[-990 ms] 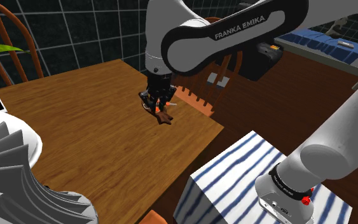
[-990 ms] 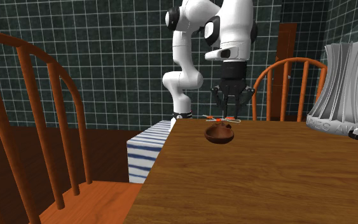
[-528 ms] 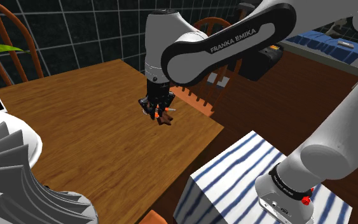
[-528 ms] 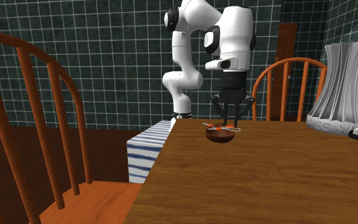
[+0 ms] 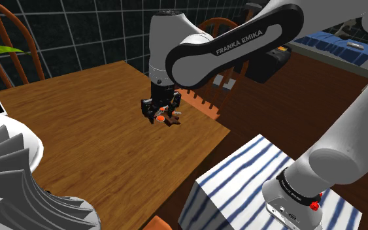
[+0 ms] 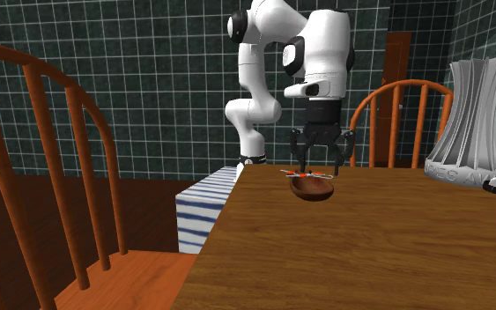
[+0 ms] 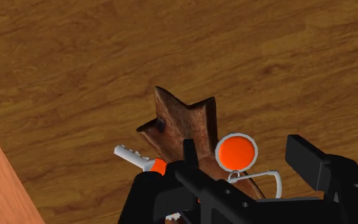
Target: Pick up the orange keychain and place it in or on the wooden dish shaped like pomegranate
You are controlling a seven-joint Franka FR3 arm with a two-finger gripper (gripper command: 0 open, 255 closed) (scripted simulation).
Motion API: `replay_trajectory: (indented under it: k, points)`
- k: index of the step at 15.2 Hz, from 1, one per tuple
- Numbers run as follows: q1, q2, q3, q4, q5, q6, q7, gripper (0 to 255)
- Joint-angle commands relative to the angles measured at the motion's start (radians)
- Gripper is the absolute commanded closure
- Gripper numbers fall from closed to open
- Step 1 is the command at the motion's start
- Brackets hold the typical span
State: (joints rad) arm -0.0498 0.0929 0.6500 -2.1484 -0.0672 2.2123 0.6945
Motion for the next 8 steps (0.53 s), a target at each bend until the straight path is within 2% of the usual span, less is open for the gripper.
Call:
replay_trajectory:
  k: [1,4,8]
  points:
    - [-0.001,0.0,-0.001,-0.001,0.0,0.0,0.0,0]
    - [0.0,0.001,0.0,0.0,0.0,0.0,0.0,0]
    - [-0.01,-0.069,0.003,0.066,0.053,-0.121,-0.038,0]
